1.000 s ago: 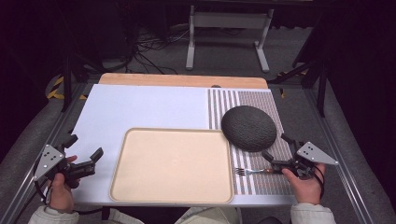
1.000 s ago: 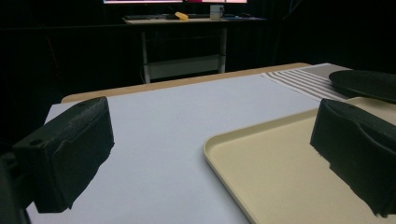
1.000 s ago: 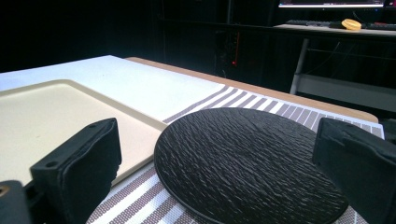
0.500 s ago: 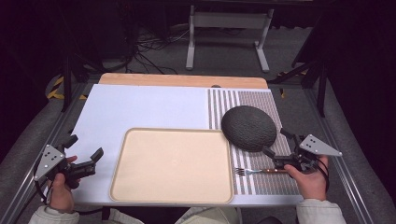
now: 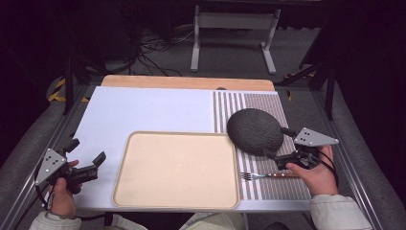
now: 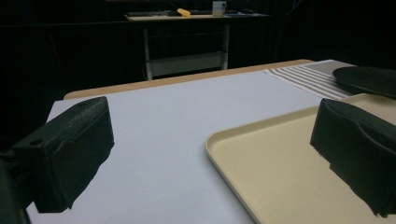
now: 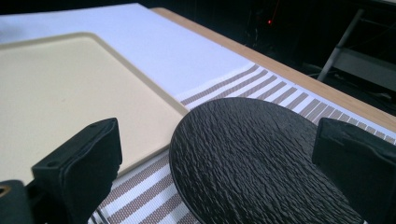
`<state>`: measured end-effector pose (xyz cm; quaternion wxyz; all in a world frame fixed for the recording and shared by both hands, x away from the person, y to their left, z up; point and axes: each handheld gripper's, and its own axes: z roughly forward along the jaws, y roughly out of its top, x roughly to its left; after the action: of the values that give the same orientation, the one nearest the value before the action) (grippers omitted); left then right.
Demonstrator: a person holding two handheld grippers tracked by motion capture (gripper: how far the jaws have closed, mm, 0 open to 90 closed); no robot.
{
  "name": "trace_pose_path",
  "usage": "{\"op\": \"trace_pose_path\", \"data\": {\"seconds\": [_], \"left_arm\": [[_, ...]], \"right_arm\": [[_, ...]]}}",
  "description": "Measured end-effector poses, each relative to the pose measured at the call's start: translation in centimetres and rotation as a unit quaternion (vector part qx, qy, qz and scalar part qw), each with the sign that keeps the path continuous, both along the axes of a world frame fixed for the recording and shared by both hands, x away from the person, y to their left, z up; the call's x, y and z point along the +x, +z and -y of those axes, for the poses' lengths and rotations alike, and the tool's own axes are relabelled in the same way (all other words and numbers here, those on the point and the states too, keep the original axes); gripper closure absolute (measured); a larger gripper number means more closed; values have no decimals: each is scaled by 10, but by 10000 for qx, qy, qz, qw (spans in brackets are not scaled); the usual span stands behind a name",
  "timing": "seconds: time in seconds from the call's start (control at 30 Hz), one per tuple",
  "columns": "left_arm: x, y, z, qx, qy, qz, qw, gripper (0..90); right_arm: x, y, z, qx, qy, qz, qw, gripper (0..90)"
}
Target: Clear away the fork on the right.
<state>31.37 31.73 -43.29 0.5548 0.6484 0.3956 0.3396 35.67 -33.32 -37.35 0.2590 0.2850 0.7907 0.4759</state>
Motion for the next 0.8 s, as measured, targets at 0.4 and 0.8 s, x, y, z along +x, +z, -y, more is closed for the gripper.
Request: {"op": "trace_pose_path", "data": {"seconds": [0.4,0.8], "left_arm": [[0,0,0,-14,26,5,10000,1],[0,0,0,-12,25,-1,10000,1]], "right_arm": [[9,12,-9,-882,241,-302,9953,34],[17,20,-17,-1774,417,-558,9817,49]]}}
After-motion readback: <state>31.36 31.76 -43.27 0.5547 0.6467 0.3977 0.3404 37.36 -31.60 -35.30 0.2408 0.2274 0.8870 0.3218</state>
